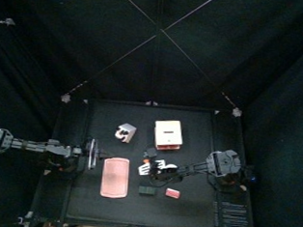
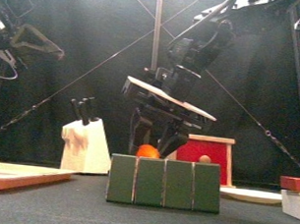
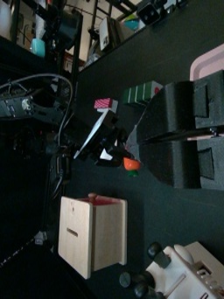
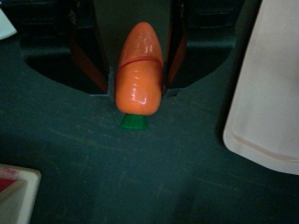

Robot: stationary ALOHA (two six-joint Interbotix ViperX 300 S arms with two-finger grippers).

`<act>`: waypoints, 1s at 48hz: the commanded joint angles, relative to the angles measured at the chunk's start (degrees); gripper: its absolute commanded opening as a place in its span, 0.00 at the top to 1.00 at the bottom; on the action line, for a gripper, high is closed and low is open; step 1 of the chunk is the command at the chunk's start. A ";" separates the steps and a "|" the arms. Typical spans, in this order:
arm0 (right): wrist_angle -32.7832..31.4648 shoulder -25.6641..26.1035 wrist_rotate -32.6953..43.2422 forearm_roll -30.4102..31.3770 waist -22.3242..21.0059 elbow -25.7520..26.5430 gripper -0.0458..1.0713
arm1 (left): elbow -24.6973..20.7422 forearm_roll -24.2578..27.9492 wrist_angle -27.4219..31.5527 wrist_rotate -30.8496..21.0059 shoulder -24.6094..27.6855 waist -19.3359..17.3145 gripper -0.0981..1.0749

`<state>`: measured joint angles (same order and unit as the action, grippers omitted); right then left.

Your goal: Put carrot on plate

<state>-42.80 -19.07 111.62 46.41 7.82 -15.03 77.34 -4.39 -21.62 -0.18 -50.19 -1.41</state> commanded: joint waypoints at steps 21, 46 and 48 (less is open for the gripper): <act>-6.77 9.84 0.26 -0.26 2.11 -4.48 0.37 | -0.88 0.00 -0.53 -0.09 0.18 -0.26 0.93; -7.38 21.01 1.32 -12.66 6.94 -20.04 0.37 | -0.79 -1.05 -0.53 -0.09 0.18 -0.26 0.93; -6.77 21.09 1.32 -12.92 7.03 -20.57 0.37 | -0.79 -1.05 -0.53 -0.09 0.18 -0.26 0.93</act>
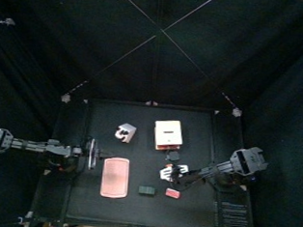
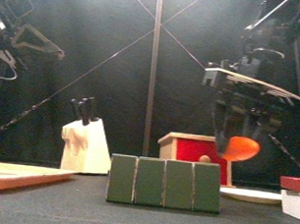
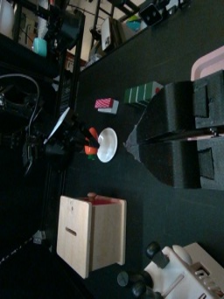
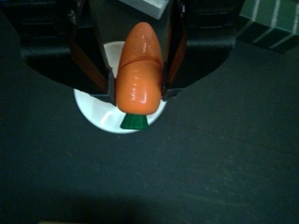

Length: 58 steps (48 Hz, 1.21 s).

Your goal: Put carrot on plate

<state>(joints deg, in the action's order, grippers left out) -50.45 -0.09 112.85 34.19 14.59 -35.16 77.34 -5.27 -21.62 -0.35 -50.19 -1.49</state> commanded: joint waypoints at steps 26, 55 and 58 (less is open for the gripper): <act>4.48 0.35 0.00 -1.23 -0.26 -2.55 0.21 | -0.79 -0.18 -0.53 0.09 0.18 -0.18 0.93; 4.39 0.18 -0.62 -1.23 -0.35 -1.93 0.17 | -0.79 -0.18 -0.53 0.09 0.18 -0.18 0.93; 4.39 0.18 -0.70 -1.23 -0.44 -1.85 0.17 | -0.79 -0.18 -0.53 0.09 0.18 -0.18 0.93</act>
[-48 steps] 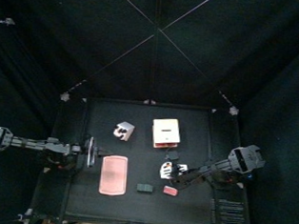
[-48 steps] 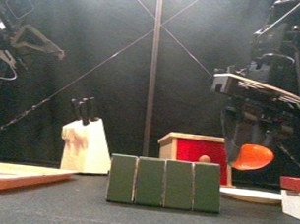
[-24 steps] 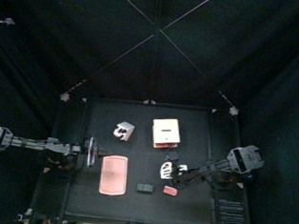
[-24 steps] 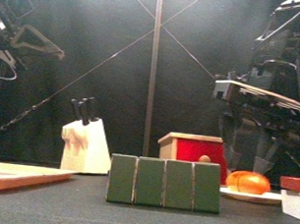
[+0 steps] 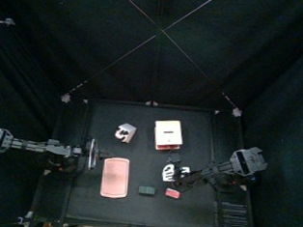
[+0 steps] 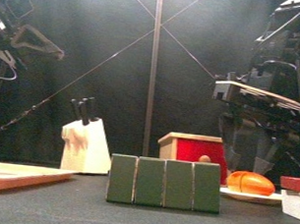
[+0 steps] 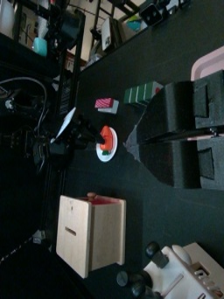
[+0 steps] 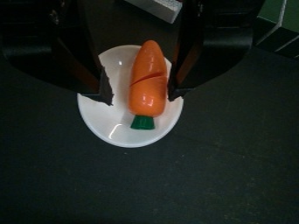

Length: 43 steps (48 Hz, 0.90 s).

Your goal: Put carrot on plate

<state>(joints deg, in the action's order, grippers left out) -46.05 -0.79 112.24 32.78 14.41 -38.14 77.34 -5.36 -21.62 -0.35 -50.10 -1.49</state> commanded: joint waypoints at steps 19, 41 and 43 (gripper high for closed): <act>0.00 0.88 -0.09 0.18 -0.35 1.32 0.17 | -0.79 -0.09 -0.53 0.26 0.09 -0.18 0.93; -0.62 0.88 0.26 0.09 0.00 1.67 0.17 | -0.79 0.09 -0.53 0.44 0.09 -0.35 0.93; -0.62 0.88 0.18 0.09 0.00 1.58 0.17 | -0.79 0.09 -0.53 0.53 0.18 -0.35 0.93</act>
<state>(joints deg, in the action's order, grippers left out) -46.49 -0.79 112.41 32.87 14.41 -37.62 77.34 -5.36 -21.62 0.00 -50.10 -1.67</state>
